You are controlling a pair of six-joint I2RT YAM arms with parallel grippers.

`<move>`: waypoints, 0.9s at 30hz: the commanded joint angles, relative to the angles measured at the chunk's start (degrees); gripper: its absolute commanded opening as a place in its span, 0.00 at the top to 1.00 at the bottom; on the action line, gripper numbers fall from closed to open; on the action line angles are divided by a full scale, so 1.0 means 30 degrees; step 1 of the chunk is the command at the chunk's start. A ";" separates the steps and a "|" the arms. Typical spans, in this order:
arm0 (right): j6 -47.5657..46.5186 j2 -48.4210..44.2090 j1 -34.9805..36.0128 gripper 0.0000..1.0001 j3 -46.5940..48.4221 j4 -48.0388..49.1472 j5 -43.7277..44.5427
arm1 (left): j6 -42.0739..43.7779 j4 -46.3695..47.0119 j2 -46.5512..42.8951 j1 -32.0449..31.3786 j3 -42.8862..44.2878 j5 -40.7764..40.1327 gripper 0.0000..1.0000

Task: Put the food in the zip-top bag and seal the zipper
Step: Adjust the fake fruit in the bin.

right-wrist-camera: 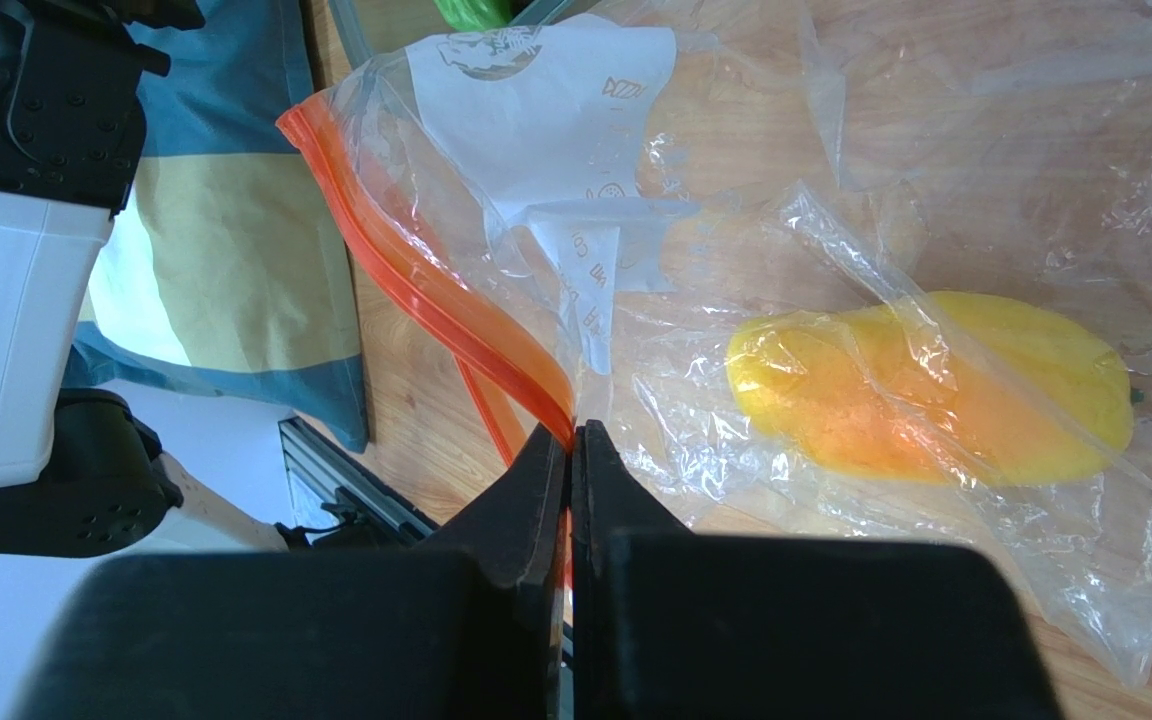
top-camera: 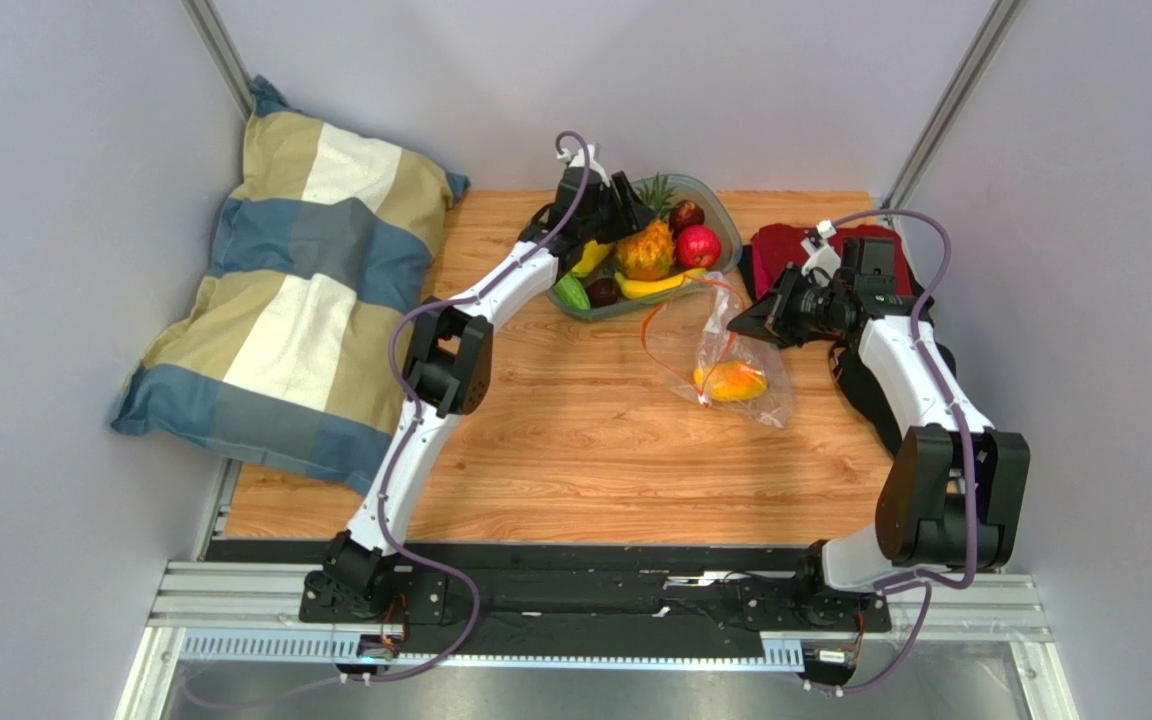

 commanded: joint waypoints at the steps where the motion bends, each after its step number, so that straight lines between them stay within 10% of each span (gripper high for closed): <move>1: -0.0281 0.0182 -0.0121 1.00 0.0424 0.0281 -0.0158 | 0.2075 0.0768 -0.2402 -0.0085 -0.0247 0.0462 0.76; 27: -0.0106 0.0093 -0.0121 1.00 0.1126 0.0310 -0.0362 | 0.7088 0.1002 -0.8700 0.0706 -0.6426 0.2979 0.89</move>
